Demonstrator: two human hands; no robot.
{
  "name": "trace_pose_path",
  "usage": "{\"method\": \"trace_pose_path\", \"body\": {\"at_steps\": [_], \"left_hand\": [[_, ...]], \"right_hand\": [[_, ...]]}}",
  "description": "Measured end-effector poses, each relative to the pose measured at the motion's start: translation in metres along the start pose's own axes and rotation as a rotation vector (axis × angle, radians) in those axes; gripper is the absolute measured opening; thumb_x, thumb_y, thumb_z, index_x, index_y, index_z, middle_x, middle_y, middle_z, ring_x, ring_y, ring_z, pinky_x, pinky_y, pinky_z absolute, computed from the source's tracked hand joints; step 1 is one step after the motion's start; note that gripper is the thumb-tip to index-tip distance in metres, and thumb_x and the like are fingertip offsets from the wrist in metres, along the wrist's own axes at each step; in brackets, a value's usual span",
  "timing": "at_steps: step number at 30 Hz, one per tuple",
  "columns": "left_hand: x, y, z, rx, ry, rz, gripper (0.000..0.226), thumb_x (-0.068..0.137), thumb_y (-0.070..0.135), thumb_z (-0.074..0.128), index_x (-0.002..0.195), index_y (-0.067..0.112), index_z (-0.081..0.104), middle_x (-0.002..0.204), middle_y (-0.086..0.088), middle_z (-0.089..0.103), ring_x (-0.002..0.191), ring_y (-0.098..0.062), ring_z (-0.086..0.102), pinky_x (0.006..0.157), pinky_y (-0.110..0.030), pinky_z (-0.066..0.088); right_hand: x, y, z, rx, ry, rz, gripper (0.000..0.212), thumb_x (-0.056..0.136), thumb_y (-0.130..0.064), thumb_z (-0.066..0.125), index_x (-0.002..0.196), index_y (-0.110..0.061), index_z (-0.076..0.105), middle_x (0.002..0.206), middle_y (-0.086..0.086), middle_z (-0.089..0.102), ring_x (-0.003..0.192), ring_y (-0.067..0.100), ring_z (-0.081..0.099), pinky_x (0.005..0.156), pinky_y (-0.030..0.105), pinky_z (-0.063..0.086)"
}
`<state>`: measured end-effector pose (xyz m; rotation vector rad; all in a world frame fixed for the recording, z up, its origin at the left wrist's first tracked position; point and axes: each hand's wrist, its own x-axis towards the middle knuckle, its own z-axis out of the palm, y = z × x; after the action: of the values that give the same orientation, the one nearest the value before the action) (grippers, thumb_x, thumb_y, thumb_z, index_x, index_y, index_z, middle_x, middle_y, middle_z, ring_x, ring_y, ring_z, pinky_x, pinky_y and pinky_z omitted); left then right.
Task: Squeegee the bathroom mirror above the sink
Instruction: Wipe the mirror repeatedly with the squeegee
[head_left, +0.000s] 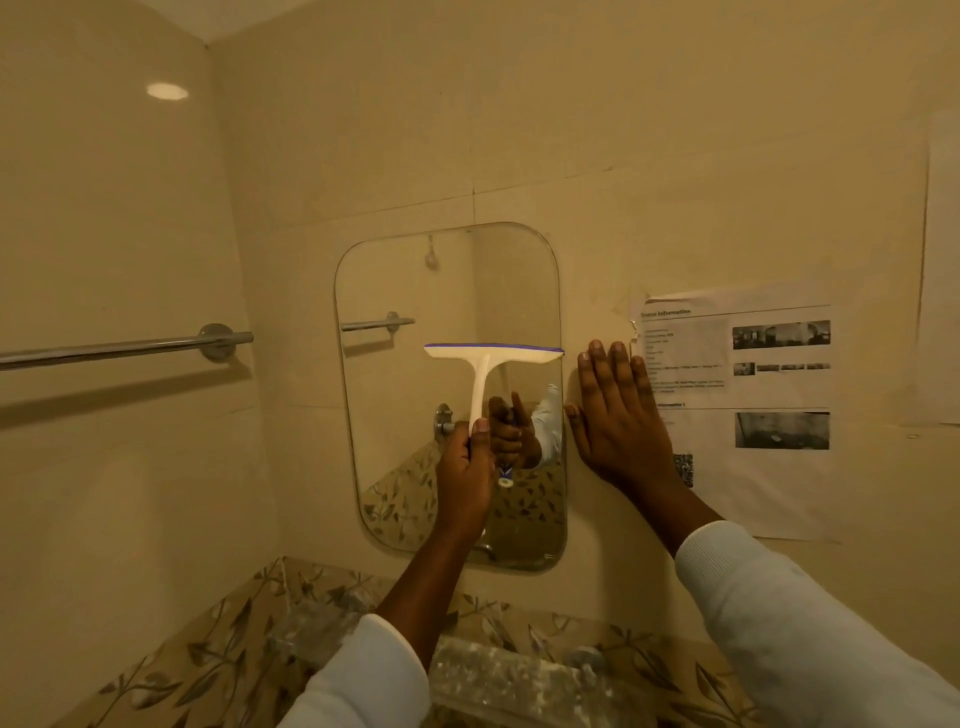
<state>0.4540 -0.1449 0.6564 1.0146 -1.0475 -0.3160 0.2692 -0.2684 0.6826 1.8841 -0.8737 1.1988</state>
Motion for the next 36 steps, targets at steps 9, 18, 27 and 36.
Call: {"method": "trace_pose_path", "body": {"at_steps": [9,18,27,36], "left_hand": [[-0.02,-0.026,-0.007,0.032,-0.003,-0.046,0.024,0.106,0.044,0.048,0.103,0.03,0.066,0.061,0.014,0.059,0.053,-0.002,0.05,0.052,-0.021,0.04],[-0.047,-0.053,-0.02,0.067,-0.017,-0.111,0.026,0.105,0.045,0.048,0.095,0.029,0.067,0.058,0.01,0.051,0.051,-0.007,0.042,0.051,-0.026,0.036],[-0.075,-0.078,-0.034,0.12,-0.029,-0.151,0.032,0.102,0.048,0.048,0.093,0.024,0.067,0.06,-0.001,0.04,0.05,-0.013,0.034,0.051,-0.036,0.029],[-0.112,-0.093,-0.059,0.062,-0.006,-0.283,0.04,0.096,0.049,0.05,0.096,0.011,0.064,0.061,-0.004,0.041,0.047,-0.011,0.032,0.046,-0.028,0.028]], "right_hand": [[0.002,0.0,-0.001,-0.044,-0.062,-0.047,0.085,0.101,-0.075,0.025,0.169,-0.026,0.01,0.177,0.015,0.0,0.163,0.042,-0.003,0.131,0.061,0.005],[0.003,0.0,0.001,-0.065,-0.065,-0.057,0.087,0.098,-0.079,0.028,0.169,-0.031,0.012,0.177,0.015,-0.003,0.162,0.044,-0.004,0.13,0.063,0.003],[0.003,0.001,-0.002,-0.064,-0.064,-0.063,0.084,0.1,-0.077,0.024,0.169,-0.031,0.012,0.177,0.016,-0.002,0.162,0.045,-0.003,0.13,0.063,0.004],[0.004,0.001,-0.002,-0.064,-0.066,-0.065,0.083,0.1,-0.076,0.023,0.169,-0.031,0.011,0.177,0.016,-0.002,0.162,0.045,-0.003,0.13,0.063,0.003]]}}
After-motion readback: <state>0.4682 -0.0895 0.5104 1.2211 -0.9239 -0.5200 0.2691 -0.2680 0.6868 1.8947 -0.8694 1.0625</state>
